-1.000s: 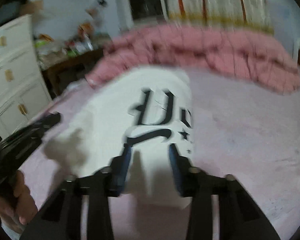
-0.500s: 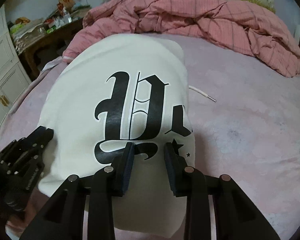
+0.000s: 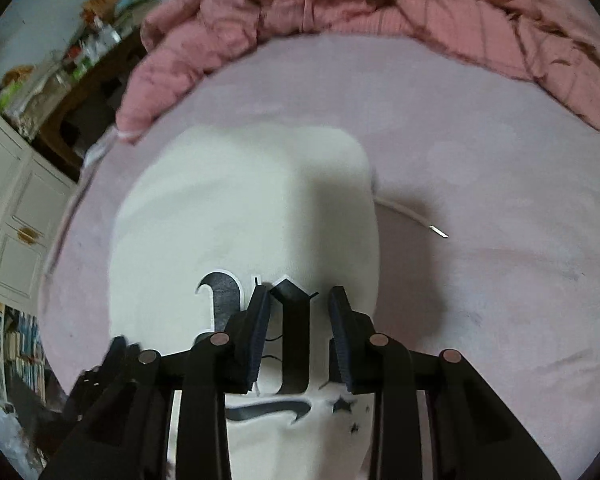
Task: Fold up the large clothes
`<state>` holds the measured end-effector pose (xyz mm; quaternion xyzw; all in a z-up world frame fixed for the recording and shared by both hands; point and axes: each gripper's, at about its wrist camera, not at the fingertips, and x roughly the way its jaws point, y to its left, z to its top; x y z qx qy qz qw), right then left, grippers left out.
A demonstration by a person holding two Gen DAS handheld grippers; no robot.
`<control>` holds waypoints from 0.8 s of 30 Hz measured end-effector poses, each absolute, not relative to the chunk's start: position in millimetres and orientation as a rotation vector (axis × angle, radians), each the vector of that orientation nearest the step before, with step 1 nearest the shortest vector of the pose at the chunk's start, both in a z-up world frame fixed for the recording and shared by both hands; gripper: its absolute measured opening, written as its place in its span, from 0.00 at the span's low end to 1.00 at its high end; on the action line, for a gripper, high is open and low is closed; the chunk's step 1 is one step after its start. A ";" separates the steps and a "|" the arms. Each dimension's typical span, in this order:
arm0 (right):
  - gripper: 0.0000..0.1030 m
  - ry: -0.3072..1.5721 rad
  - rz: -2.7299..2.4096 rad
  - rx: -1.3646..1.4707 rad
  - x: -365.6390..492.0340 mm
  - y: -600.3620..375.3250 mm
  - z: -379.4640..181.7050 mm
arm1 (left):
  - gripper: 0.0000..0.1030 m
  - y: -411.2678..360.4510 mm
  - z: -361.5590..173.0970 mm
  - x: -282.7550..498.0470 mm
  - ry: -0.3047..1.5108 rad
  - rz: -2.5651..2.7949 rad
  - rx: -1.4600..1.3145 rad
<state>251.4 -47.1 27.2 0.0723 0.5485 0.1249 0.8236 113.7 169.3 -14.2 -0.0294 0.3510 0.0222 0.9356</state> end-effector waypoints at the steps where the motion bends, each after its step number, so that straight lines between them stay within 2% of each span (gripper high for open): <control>1: 0.31 1.183 0.265 0.154 257.9 -46.5 16.6 | 0.20 171.7 -13.6 114.1 0.721 0.033 -0.079; 3: 0.31 1.211 0.262 0.184 266.5 -50.3 -5.3 | 0.20 172.9 -13.5 113.8 0.723 0.010 -0.094; 6: 0.32 1.200 0.264 0.147 265.7 -48.4 -6.6 | 0.20 171.4 -14.1 112.1 0.723 0.018 -0.099; 9: 0.31 1.278 0.256 0.224 274.9 -56.2 11.8 | 0.20 172.7 -15.1 110.5 0.726 0.029 -0.107; 14: 0.31 1.177 0.232 0.198 288.6 -53.1 62.8 | 0.20 173.9 -15.5 109.5 0.725 0.024 -0.117; 18: 0.32 1.306 0.215 0.193 322.4 -47.2 34.8 | 0.20 171.9 -14.9 109.1 0.719 0.020 -0.107; 19: 0.36 1.317 0.213 0.159 330.4 -46.3 22.3 | 0.20 171.4 -14.3 108.8 0.718 0.018 -0.107; 21: 0.73 1.340 0.187 0.113 349.1 -46.8 -9.2 | 0.20 170.4 -14.6 108.4 0.726 0.032 -0.102; 23: 0.83 1.416 0.202 0.311 363.4 -66.7 -49.9 | 0.20 169.5 -15.4 108.5 0.723 0.044 -0.082; 24: 0.82 1.437 0.250 0.433 366.8 -77.5 -65.9 | 0.20 169.4 -15.7 109.0 0.724 0.040 -0.080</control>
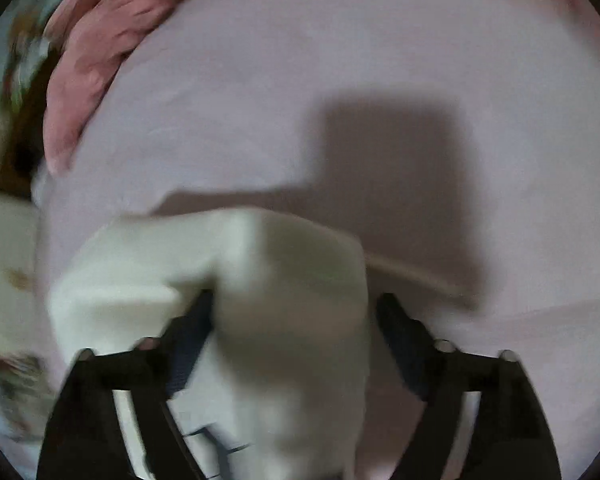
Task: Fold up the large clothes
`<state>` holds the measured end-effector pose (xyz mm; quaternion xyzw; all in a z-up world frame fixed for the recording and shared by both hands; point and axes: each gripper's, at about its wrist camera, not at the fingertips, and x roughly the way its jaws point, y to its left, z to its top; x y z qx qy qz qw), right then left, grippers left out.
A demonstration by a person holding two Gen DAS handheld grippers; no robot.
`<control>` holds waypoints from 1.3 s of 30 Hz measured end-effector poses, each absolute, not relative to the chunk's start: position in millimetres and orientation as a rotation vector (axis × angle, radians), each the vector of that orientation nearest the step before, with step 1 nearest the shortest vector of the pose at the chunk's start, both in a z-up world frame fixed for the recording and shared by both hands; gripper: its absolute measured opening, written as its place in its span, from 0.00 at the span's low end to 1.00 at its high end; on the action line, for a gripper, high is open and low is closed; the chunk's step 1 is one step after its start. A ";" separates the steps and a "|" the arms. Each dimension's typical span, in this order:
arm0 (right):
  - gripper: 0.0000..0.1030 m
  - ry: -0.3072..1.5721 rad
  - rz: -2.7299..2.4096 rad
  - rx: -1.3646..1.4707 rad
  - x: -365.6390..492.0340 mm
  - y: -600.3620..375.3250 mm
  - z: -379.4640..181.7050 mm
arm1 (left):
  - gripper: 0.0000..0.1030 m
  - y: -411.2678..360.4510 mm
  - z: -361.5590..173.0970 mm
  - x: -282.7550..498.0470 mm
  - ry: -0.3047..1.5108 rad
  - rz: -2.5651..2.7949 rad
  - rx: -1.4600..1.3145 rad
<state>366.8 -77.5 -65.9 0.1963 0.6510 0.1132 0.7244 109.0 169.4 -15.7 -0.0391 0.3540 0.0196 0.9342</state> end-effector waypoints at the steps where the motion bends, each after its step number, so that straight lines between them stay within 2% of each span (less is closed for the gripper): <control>1: 0.79 1.424 0.281 0.475 366.5 -84.8 -66.0 | 0.20 170.0 -15.8 108.8 0.726 0.037 -0.086; 2: 0.68 1.412 0.303 0.465 363.3 -86.2 -58.8 | 0.20 170.2 -15.9 108.6 0.724 0.034 -0.089; 4: 0.65 1.355 0.311 0.387 351.6 -84.7 -27.7 | 0.21 168.1 -16.9 108.1 0.719 0.039 -0.074; 6: 0.52 1.273 0.296 0.312 338.0 -82.3 7.8 | 0.21 165.1 -16.5 107.5 0.715 0.050 -0.056; 13: 0.49 1.186 0.363 0.149 274.7 -71.5 68.0 | 0.21 167.9 -15.7 104.8 0.714 0.044 -0.077; 14: 0.44 1.187 0.375 0.123 263.3 -69.7 68.7 | 0.21 167.7 -15.7 104.8 0.715 0.044 -0.080; 15: 0.30 1.207 0.397 0.092 246.9 -65.8 67.4 | 0.21 167.5 -15.6 104.6 0.716 0.045 -0.080; 17: 0.15 1.258 0.478 0.035 223.9 -57.9 57.1 | 0.21 167.5 -15.1 105.0 0.716 0.046 -0.078; 21: 0.14 1.385 0.543 0.012 201.9 -52.8 19.0 | 0.21 167.1 -15.4 104.6 0.716 0.051 -0.076; 24: 0.08 1.379 0.528 0.045 207.5 -55.9 -15.6 | 0.22 165.0 -15.9 103.9 0.712 0.053 -0.069; 29: 0.06 1.387 0.501 0.074 204.2 -61.4 -2.1 | 0.22 163.2 -16.7 102.4 0.699 0.064 -0.056; 35: 0.06 1.332 0.539 0.004 155.5 -66.1 39.4 | 0.22 165.5 -16.3 102.5 0.703 0.060 -0.073; 39: 0.06 1.376 0.487 -0.063 143.4 -71.6 5.5 | 0.22 163.8 -16.7 102.0 0.702 0.061 -0.060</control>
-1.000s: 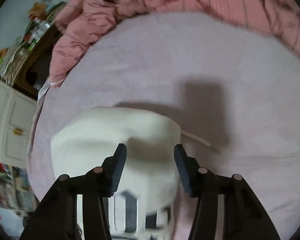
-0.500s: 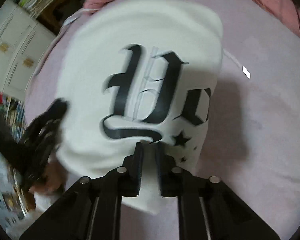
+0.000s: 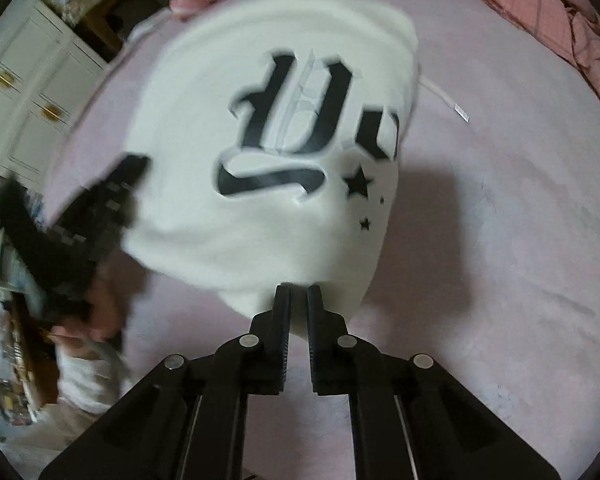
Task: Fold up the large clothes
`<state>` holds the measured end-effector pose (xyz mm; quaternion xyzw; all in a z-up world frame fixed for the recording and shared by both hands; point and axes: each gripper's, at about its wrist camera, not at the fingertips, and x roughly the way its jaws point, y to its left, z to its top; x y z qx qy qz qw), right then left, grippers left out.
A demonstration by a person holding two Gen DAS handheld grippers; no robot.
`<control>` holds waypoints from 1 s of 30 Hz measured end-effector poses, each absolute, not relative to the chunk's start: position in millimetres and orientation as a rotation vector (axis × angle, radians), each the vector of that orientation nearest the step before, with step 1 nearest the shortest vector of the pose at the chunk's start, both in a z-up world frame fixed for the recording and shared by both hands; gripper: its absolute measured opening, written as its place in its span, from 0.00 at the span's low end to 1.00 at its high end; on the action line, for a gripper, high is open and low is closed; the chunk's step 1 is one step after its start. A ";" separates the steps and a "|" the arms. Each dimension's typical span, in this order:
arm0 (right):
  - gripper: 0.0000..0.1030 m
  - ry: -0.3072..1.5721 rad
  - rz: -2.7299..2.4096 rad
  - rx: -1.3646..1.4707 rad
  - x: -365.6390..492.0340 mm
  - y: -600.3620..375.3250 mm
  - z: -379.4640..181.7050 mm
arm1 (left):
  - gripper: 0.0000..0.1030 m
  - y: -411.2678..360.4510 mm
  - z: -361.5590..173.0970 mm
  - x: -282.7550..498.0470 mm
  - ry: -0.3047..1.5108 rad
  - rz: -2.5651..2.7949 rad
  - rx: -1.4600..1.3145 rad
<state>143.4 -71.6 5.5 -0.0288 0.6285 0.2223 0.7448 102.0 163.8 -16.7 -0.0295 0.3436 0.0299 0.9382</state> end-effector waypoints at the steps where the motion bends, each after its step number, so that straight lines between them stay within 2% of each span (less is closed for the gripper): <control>1: 0.06 1.395 0.479 -0.034 145.7 -72.9 -8.3 | 0.22 163.5 -16.9 101.6 0.702 0.059 -0.058; 4: 0.06 1.383 0.461 -0.009 144.2 -73.9 -22.6 | 0.22 161.1 -17.5 100.6 0.697 0.069 -0.048; 9: 0.06 1.379 0.446 0.063 135.0 -91.4 3.5 | 0.22 162.7 -18.0 100.7 0.694 0.056 -0.067; 13: 0.06 1.278 0.423 0.079 130.5 -111.4 41.2 | 0.22 162.8 -17.5 100.7 0.696 0.055 -0.066; 22: 0.06 1.250 0.290 0.206 244.3 -120.0 56.8 | 0.23 160.5 -18.6 101.9 0.679 0.062 -0.050; 26: 0.06 1.183 0.293 0.206 278.1 -113.6 75.0 | 0.23 159.1 -18.5 102.2 0.679 0.064 -0.048; 30: 0.06 1.224 0.251 0.168 318.1 -92.7 55.8 | 0.23 157.7 -19.1 103.5 0.679 0.072 -0.035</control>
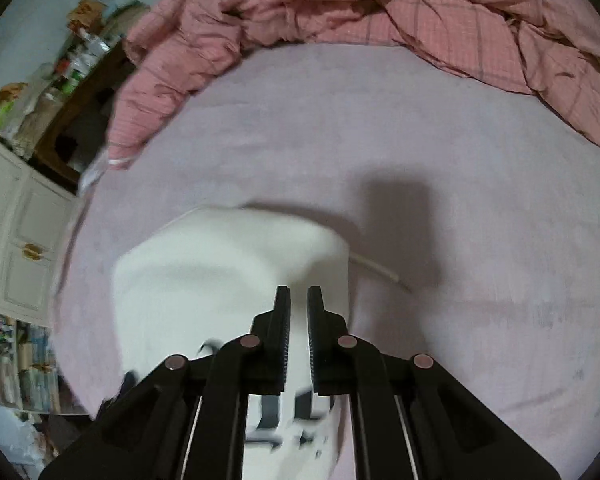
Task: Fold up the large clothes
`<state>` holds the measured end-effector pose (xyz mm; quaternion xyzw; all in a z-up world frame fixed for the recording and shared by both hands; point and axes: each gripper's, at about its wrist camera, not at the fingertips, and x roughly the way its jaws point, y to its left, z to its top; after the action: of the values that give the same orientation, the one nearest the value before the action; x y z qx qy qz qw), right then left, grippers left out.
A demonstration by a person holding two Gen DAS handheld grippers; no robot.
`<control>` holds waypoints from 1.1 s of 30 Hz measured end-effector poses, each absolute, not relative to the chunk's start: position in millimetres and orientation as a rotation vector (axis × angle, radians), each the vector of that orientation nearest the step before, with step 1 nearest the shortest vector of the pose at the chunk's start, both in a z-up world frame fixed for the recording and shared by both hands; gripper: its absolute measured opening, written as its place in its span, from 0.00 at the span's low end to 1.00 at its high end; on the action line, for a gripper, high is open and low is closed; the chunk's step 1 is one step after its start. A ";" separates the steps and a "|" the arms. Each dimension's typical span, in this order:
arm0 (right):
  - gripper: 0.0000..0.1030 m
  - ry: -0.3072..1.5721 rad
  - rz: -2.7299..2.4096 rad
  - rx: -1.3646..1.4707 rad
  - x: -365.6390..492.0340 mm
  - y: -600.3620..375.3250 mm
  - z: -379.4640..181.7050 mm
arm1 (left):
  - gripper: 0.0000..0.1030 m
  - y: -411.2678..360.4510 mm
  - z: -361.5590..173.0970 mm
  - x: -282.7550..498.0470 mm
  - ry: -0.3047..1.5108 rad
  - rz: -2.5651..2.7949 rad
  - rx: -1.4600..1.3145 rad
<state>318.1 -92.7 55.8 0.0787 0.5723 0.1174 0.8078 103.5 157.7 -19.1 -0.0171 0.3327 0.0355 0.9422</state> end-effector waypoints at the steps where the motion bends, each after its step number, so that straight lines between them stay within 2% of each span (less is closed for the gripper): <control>1: 0.06 1.261 0.216 0.140 327.6 -85.8 35.8 | 0.24 157.9 -19.0 103.8 0.677 0.074 -0.036; 5: 0.05 1.314 0.118 0.097 354.7 -76.8 -28.2 | 0.24 156.5 -18.5 104.2 0.668 0.076 -0.032; 7: 0.06 1.365 0.138 0.226 359.1 -94.8 -46.0 | 0.24 156.5 -18.7 104.5 0.669 0.075 -0.035; 9: 0.06 1.369 0.197 0.319 354.7 -113.3 -42.7 | 0.24 158.5 -20.5 106.3 0.673 0.071 -0.048; 14: 0.08 1.250 0.336 0.254 302.2 -123.1 -9.5 | 0.24 159.1 -20.7 106.6 0.673 0.069 -0.051; 16: 0.18 1.213 0.440 0.290 280.4 -126.0 -2.6 | 0.24 159.7 -21.0 107.1 0.673 0.067 -0.055; 17: 0.32 1.199 0.489 0.317 269.3 -128.1 -0.2 | 0.24 159.4 -20.6 106.5 0.674 0.067 -0.055; 18: 0.50 1.178 0.548 0.353 254.6 -131.5 1.4 | 0.24 159.4 -20.7 106.5 0.674 0.067 -0.055; 19: 0.56 1.163 0.580 0.378 244.7 -134.0 0.9 | 0.24 159.3 -21.0 106.7 0.673 0.068 -0.055; 22: 0.59 1.120 0.604 0.440 222.8 -142.8 -5.4 | 0.24 159.7 -20.7 106.5 0.672 0.069 -0.051; 26: 0.68 1.127 0.720 0.566 220.2 -154.0 -36.2 | 0.24 163.5 -19.7 106.7 0.676 0.055 -0.075; 27: 0.69 1.145 0.777 0.610 218.3 -158.4 -46.2 | 0.26 167.0 -18.2 105.8 0.678 0.053 -0.090; 31: 0.72 1.183 0.908 0.689 228.9 -136.1 -79.5 | 0.61 180.8 -3.2 96.2 0.641 0.008 -0.144; 33: 0.78 1.160 0.918 0.649 233.3 -122.1 -80.6 | 0.74 200.9 6.1 93.2 0.610 0.029 -0.202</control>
<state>233.3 -122.1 -80.6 0.2904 0.5189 0.4109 0.6911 93.2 200.9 6.1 -0.0995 0.2998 0.0140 0.9487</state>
